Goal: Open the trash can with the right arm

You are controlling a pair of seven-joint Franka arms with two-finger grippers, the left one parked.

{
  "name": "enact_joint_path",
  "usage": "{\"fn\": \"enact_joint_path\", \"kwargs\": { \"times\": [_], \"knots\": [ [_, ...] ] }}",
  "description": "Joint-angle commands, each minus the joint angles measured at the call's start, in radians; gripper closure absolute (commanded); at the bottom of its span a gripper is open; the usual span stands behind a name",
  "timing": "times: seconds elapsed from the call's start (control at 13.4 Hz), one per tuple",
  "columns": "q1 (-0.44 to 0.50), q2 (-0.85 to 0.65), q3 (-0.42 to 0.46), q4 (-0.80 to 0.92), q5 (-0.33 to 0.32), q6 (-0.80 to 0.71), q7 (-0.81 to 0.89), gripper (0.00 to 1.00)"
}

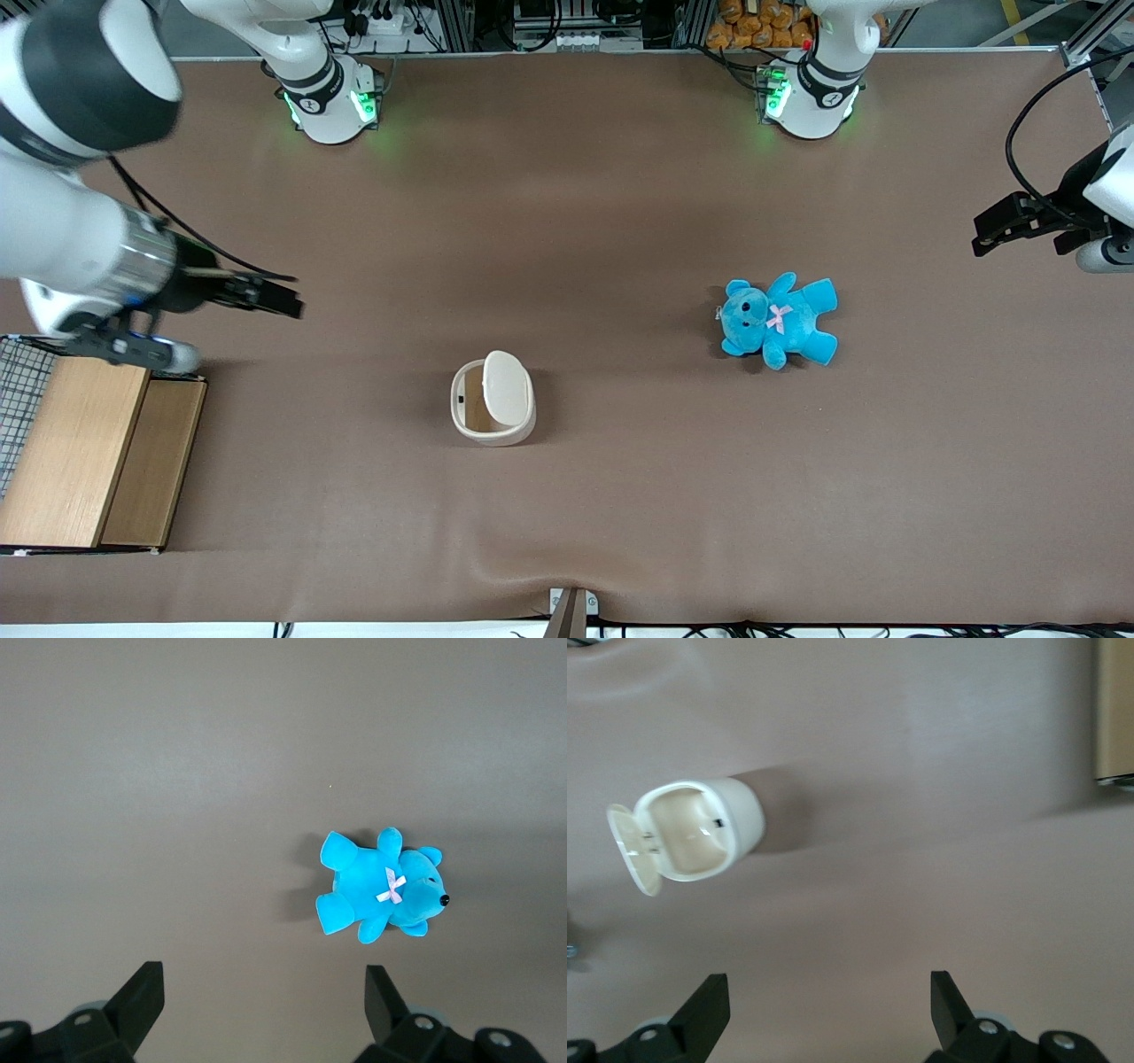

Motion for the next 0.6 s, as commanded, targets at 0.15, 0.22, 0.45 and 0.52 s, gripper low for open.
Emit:
{"fn": "enact_joint_path", "kwargs": {
  "times": [0.15,0.22,0.45,0.52],
  "knots": [
    [-0.024,-0.191,-0.036,-0.139,-0.026,-0.066,-0.09,0.0],
    [-0.025,-0.246,-0.038,-0.196,-0.026,-0.057,-0.092,0.0],
    [-0.024,-0.357,-0.081,-0.302,-0.031,-0.023,-0.131,0.0],
    [-0.024,-0.383,-0.095,-0.334,-0.031,-0.02,-0.165,0.0]
  ]
}}
